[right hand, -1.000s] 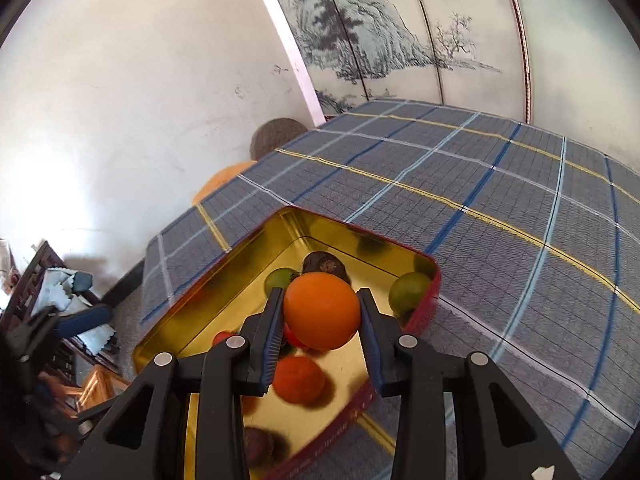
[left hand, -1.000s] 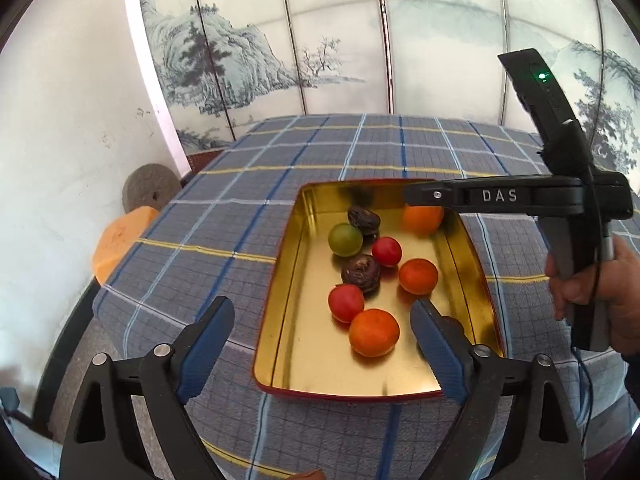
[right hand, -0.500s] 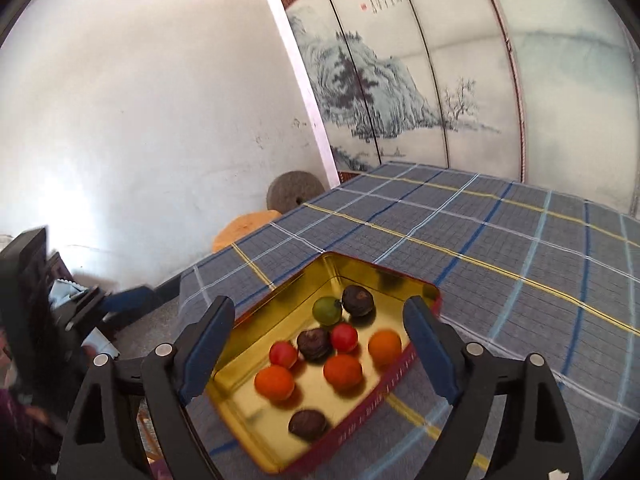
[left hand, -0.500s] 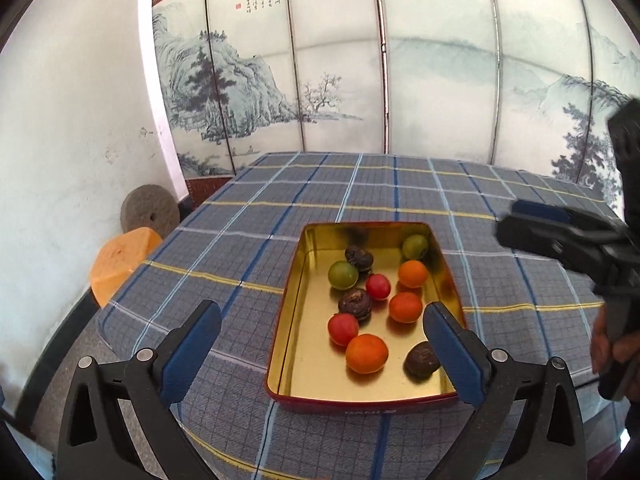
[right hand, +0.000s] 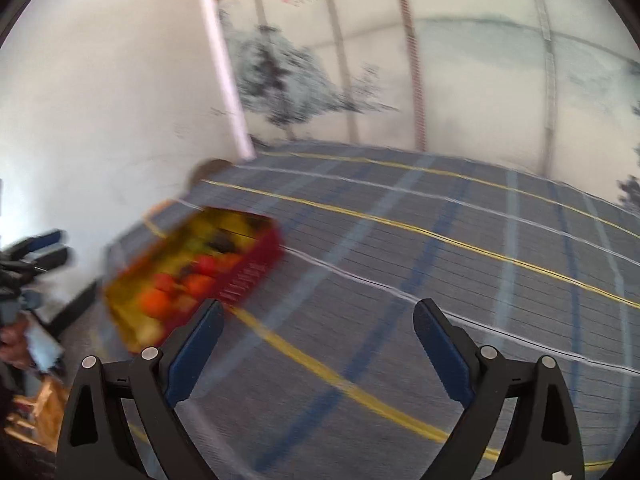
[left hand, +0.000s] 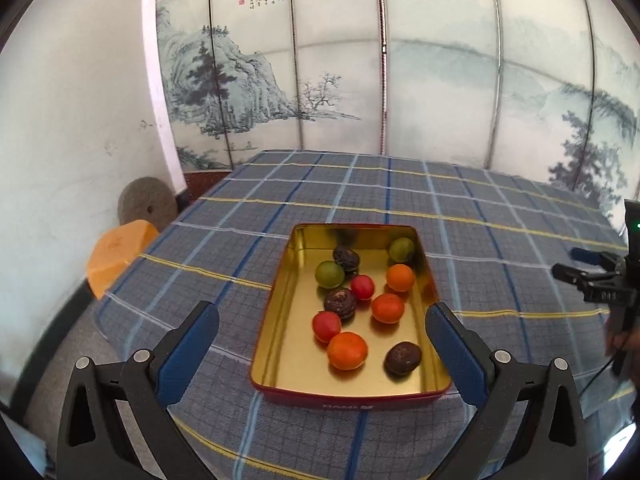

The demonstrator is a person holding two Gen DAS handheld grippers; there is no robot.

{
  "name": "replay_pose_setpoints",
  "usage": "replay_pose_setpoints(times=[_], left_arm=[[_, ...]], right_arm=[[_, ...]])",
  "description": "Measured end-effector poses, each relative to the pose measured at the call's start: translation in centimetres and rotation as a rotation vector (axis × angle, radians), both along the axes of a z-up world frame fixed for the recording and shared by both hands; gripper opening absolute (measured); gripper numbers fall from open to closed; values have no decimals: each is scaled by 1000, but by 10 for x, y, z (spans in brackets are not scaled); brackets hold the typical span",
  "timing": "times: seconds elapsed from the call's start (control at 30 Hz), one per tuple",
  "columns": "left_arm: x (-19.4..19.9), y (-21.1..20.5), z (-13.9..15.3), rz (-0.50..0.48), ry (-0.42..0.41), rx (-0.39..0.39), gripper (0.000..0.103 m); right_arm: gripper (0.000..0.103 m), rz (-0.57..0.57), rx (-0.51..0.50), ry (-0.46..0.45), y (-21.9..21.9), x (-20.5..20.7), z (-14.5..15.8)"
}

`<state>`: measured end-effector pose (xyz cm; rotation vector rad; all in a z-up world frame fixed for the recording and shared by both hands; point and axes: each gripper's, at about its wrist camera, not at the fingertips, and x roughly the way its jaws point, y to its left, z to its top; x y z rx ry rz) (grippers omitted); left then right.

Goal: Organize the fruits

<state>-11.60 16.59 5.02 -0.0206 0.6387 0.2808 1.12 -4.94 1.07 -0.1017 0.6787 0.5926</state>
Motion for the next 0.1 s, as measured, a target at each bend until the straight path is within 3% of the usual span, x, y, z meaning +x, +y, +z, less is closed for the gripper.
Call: replay_pose_setpoints(times=[0.1], left_arm=[[4,-6,-1,14,19,36,102]], right_arm=[[96,-123,-144,44,-37,35,-25]])
